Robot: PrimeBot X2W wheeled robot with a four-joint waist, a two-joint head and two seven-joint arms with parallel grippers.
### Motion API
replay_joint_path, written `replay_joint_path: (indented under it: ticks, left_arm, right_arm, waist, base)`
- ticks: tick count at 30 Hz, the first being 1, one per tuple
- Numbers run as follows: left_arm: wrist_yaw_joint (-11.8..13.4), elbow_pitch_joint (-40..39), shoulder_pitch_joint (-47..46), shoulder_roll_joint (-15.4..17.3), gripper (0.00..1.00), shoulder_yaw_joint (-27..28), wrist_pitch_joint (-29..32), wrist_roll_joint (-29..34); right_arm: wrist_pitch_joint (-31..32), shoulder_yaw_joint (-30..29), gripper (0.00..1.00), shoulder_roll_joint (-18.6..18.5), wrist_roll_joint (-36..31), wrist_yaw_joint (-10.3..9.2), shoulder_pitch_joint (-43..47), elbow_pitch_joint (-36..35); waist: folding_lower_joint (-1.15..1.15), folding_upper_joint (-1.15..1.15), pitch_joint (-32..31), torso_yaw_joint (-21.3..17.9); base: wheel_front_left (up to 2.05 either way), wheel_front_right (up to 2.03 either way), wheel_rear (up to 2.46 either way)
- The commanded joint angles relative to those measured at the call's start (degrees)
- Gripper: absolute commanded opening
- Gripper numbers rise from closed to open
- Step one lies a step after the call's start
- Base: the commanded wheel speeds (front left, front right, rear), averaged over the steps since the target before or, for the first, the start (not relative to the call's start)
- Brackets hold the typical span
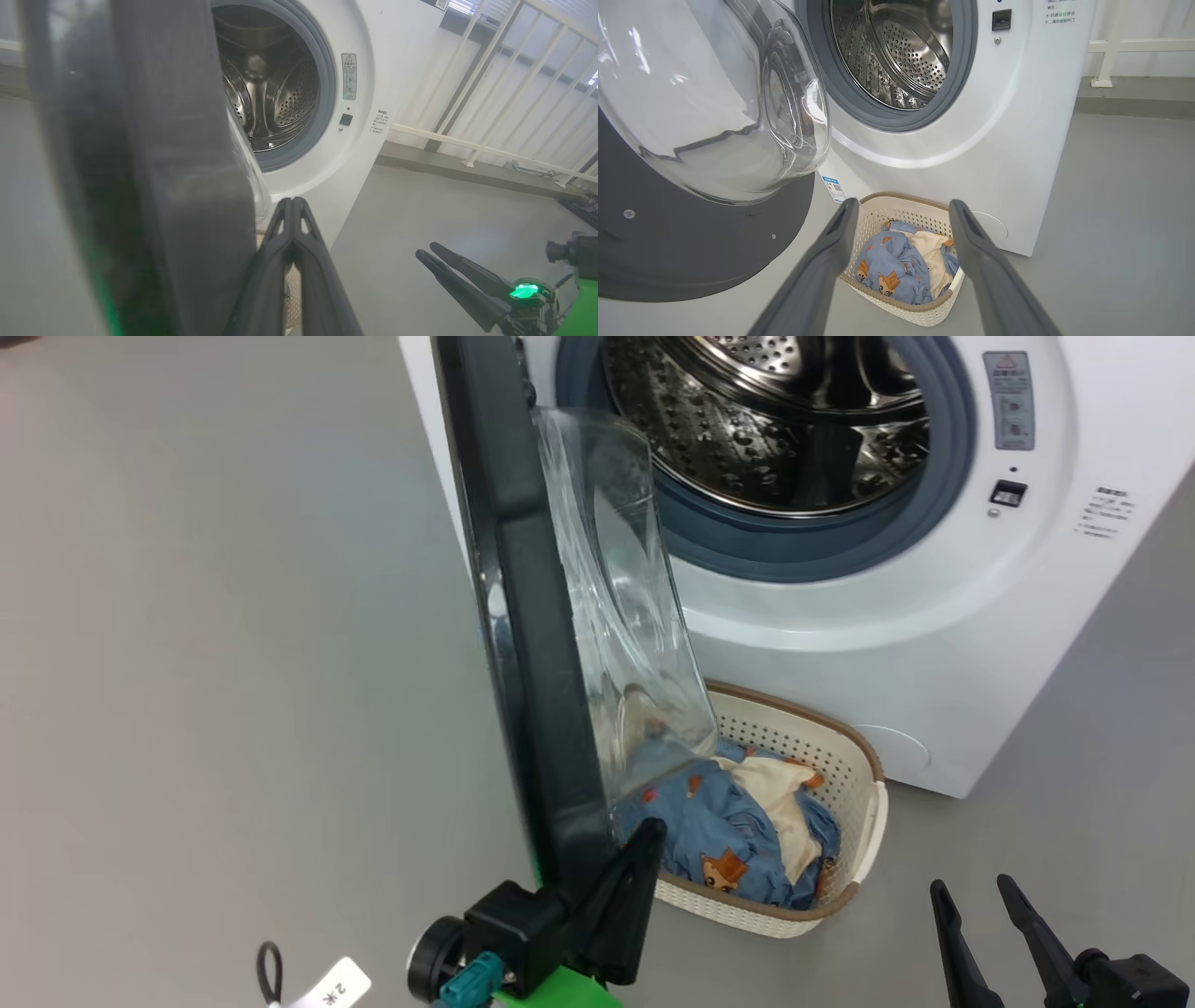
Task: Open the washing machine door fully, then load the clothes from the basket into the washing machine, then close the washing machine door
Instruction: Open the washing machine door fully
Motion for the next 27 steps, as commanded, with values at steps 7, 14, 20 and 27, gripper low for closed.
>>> replay_joint_path:
  ticks: [7, 14, 20, 27]
  left_arm:
    - [2.1, -0.2, -2.1, 2.2, 0.00, 4.1, -0.6, 0.2]
    - [2.6, -0.4, -2.0, 2.7, 0.00, 4.5, -0.7, 0.2]
    - [3.6, -0.9, -1.5, 3.2, 0.00, 5.5, -1.2, 0.2]
    - [4.9, 0.5, -1.1, 3.8, 0.00, 8.0, -2.8, -0.2]
  right_arm:
    - [-0.7, 1.2, 1.00, -0.5, 0.5, 0.09, -1.3, -1.1]
    - [-0.7, 1.6, 1.00, -0.3, 0.6, 0.09, -1.5, -0.9]
    - [-0.7, 3.0, 1.00, -0.8, 0.7, 0.09, -2.9, -0.3]
    - [-0.7, 4.7, 1.00, -1.8, 1.1, 0.09, -4.6, 0.8]
  waist:
    - [0.00, 0.00, -0.3, 4.3]
    - [0.00, 0.00, -0.2, 6.9]
    - [0.00, 0.00, 0.4, 7.2]
    - [0.00, 0.00, 0.6, 7.5]
  base:
    - [0.00, 0.00, 0.00]
    - [0.00, 0.00, 0.00]
    - [0.00, 0.00, 0.00]
    - [0.00, 0.00, 0.00]
